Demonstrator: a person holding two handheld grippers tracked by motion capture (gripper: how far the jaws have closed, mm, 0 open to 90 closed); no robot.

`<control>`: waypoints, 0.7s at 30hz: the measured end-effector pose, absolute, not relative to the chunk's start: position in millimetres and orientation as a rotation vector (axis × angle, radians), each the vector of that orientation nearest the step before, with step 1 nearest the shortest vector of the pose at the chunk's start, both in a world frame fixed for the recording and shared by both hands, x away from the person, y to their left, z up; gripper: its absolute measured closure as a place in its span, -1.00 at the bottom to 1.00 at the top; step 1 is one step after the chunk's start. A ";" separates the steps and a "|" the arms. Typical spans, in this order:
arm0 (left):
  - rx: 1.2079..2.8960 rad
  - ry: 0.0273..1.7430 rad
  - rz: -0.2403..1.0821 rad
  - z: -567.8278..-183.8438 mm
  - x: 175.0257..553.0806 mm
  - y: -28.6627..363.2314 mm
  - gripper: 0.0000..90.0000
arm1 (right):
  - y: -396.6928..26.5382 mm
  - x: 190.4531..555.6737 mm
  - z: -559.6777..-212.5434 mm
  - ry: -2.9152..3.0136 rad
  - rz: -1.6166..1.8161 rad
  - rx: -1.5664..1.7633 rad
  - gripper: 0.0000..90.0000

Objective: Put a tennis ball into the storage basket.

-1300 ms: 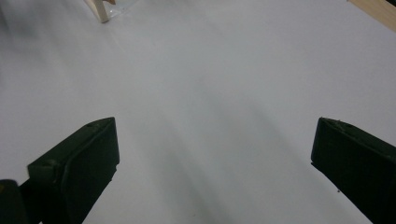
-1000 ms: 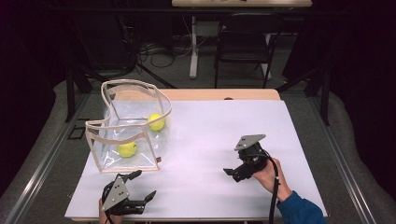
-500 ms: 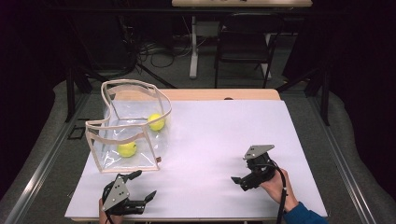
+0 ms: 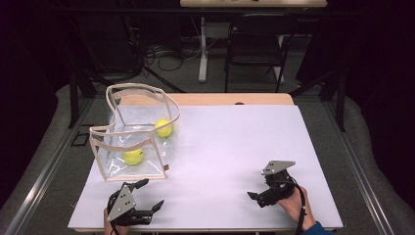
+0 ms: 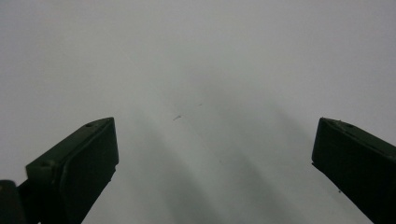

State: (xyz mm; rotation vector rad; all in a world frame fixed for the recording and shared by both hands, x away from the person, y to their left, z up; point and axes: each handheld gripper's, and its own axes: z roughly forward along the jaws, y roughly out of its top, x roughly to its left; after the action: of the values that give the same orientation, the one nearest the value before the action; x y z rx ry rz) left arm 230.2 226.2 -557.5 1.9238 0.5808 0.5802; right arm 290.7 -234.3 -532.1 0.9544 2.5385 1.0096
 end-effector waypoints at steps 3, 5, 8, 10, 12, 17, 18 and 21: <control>1.923 0.579 0.578 -557.6 230.2 226.3 -0.65 | -235.7 288.3 -533.6 2.527 1.016 0.954 -1.00; 1.923 0.579 0.580 -557.5 230.3 226.4 -0.65 | -237.1 286.6 -535.0 2.524 1.021 0.958 -1.00; 1.923 0.579 0.579 -557.6 230.2 226.4 -0.65 | -239.0 284.4 -537.3 2.517 1.030 0.964 -1.00; 1.924 0.580 0.578 -557.6 230.2 226.5 -0.65 | -240.2 282.2 -539.0 2.512 1.032 0.975 -1.00; 1.924 0.580 0.578 -557.6 230.2 226.4 -0.65 | -241.2 280.8 -540.5 2.509 1.035 0.978 -1.00; 1.925 0.581 0.580 -557.5 229.9 226.3 -0.65 | -244.9 277.4 -543.2 2.490 1.042 0.981 -1.00; 1.925 0.581 0.580 -557.5 230.0 226.4 -0.65 | -245.7 276.8 -543.7 2.486 1.051 0.985 -1.00; 1.925 0.582 0.579 -557.7 230.1 226.0 -0.65 | -248.2 275.2 -546.3 2.482 1.052 0.998 -1.00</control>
State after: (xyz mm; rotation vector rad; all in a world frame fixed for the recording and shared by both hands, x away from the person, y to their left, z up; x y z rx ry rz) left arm 230.1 226.0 -557.7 1.9246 0.5823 0.5794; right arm 275.2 -248.2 -546.3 0.9979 2.4823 1.0523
